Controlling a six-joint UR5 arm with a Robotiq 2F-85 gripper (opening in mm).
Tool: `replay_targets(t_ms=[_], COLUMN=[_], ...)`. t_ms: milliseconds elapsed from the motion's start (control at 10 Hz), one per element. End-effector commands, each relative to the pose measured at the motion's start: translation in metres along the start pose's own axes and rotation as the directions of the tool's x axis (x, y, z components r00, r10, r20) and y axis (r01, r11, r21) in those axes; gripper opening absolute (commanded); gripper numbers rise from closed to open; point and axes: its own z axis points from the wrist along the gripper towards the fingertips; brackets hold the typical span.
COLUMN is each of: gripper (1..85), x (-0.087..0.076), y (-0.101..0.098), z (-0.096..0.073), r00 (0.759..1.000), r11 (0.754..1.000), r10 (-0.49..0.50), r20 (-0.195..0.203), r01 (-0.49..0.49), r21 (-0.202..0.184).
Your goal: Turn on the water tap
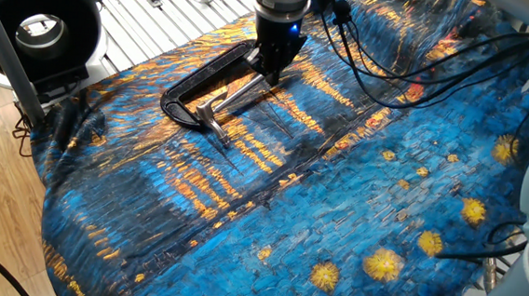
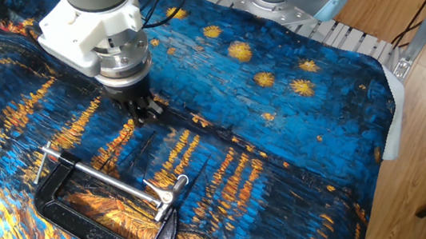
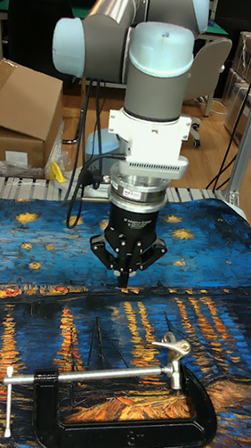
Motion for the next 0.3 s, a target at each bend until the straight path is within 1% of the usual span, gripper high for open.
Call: replay_targets(t_ms=[0, 200], gripper=[1.0, 1.0], x=[-0.0027, -0.0029], y=[-0.0006, -0.0010], z=[0.0005, 0.0008], r00=[1.000, 1.000], r11=[1.000, 1.000], r10=[-0.005, -0.005], r20=[0.010, 0.010], r01=[0.005, 0.005], r21=[-0.003, -0.002])
